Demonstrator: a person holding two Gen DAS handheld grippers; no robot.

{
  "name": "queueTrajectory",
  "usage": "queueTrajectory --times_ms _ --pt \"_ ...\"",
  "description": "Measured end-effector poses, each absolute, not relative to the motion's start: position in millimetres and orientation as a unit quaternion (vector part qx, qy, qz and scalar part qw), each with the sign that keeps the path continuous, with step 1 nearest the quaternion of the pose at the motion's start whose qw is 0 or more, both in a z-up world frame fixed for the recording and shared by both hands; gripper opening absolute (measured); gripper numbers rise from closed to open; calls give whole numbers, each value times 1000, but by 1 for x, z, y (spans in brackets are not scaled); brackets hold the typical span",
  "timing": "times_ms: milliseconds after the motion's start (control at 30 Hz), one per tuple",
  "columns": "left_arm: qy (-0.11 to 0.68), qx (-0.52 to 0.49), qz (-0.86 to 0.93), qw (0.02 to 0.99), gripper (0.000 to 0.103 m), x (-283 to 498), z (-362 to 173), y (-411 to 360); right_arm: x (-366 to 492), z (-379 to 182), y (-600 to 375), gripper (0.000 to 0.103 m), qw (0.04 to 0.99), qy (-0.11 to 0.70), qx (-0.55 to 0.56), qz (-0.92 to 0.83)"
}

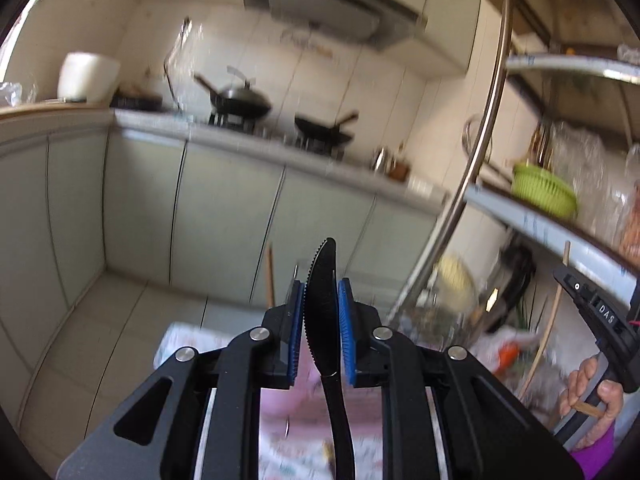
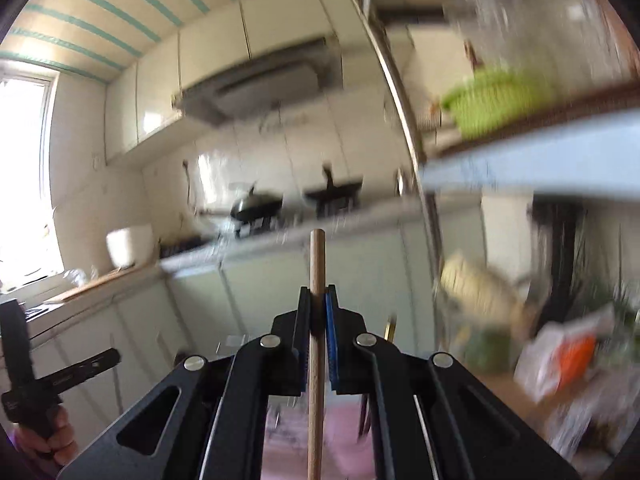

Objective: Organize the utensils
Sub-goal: 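Lift the knife with left tool while right tool carries the chopstick over the pink cup, then lower both items into the pink cup and open both tools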

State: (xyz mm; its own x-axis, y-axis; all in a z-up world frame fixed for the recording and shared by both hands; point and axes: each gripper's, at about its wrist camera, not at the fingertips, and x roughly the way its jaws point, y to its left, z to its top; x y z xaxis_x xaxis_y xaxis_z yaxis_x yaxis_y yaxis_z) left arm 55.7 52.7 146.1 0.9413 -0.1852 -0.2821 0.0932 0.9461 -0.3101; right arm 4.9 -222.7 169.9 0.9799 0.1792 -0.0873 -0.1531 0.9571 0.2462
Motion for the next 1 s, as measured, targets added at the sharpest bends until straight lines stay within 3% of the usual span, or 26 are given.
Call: queueTrajectory --times_ms 233,567,1000 --pt "59 -150 -32 986 17 74 160 49 35 179 -225 7 991 -24 120 53" --pt "15 -130 31 991 17 104 132 49 73 150 -220 7 991 -70 111 16" --pt "13 -87 33 996 17 104 69 27 80 104 -206 7 995 -24 92 20"
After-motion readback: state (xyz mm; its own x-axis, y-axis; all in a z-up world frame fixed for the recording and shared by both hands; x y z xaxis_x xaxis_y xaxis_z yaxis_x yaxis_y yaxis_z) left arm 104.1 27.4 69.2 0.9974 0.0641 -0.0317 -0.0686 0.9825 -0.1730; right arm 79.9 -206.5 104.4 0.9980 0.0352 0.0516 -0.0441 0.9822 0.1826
